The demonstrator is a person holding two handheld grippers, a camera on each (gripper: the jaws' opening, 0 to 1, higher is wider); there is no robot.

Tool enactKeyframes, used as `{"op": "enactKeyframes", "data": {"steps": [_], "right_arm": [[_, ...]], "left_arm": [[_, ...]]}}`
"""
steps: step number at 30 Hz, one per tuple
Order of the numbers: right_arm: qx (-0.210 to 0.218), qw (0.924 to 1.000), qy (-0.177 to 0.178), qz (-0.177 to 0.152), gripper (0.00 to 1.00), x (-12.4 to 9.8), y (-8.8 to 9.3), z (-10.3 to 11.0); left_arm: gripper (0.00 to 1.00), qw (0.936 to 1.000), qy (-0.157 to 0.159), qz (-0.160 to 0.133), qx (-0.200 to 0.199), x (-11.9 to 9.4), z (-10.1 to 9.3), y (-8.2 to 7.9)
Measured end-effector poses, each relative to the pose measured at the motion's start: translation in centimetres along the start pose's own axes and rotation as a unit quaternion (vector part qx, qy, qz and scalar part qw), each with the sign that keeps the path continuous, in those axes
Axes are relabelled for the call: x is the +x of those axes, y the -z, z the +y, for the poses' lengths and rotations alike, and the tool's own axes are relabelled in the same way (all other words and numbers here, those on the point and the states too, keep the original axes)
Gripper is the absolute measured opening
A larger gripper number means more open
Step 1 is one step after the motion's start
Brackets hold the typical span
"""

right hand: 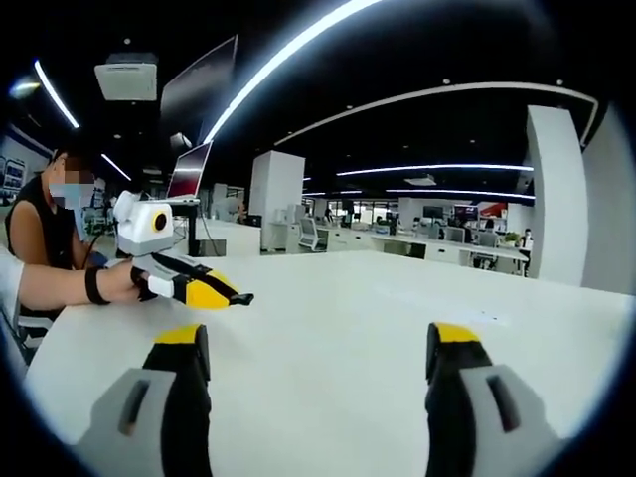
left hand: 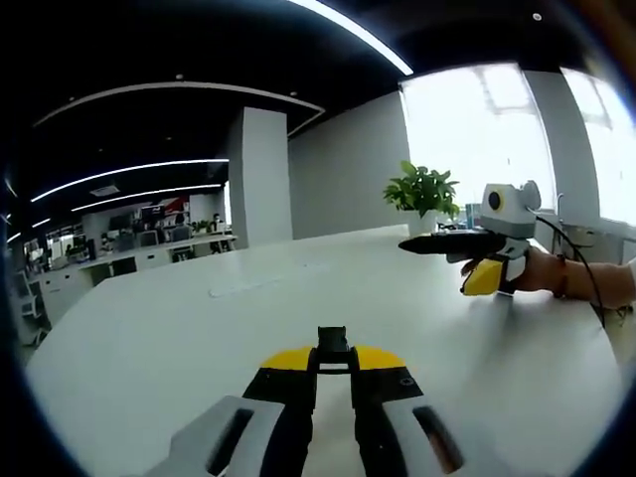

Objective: Snap the two parts of the plastic buckle together until the buckle closes and remains connected.

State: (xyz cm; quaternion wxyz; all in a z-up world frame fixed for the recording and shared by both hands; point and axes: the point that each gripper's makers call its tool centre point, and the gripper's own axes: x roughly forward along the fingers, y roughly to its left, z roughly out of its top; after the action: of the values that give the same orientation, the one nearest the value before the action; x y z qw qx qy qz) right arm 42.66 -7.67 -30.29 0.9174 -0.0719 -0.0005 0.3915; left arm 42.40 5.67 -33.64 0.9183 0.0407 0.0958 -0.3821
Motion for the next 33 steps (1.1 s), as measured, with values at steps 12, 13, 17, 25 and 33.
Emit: {"op": "enactKeyframes", "data": {"steps": [12,13,17,25,33], "right_arm": [[0.002,0.9999,-0.007,-0.009,0.9,-0.1,-0.5,0.5],[0.001,0.9999,-0.007,-0.008,0.9,0.0,-0.5,0.4],[0.003,0.9999,-0.009,-0.013,0.9,-0.2,-0.8,0.6],[-0.001,0.9999,-0.012,-0.002,0.9,-0.2,-0.3,0.9],[0.002,0.9999,-0.013,-0.009,0.9,0.0,-0.6,0.6]], "left_arm": [[0.11,0.9997,0.009,-0.011,0.018,1.7,-0.7,-1.4],[0.11,0.9997,0.011,-0.014,0.016,1.7,-0.7,-1.5],[0.11,0.9997,0.01,-0.004,0.021,2.0,-0.7,-1.3],[0.11,0.9992,0.02,-0.006,0.034,2.4,-0.9,-1.5],[0.12,0.9988,0.029,-0.011,0.038,3.5,-1.2,-2.0]]}}
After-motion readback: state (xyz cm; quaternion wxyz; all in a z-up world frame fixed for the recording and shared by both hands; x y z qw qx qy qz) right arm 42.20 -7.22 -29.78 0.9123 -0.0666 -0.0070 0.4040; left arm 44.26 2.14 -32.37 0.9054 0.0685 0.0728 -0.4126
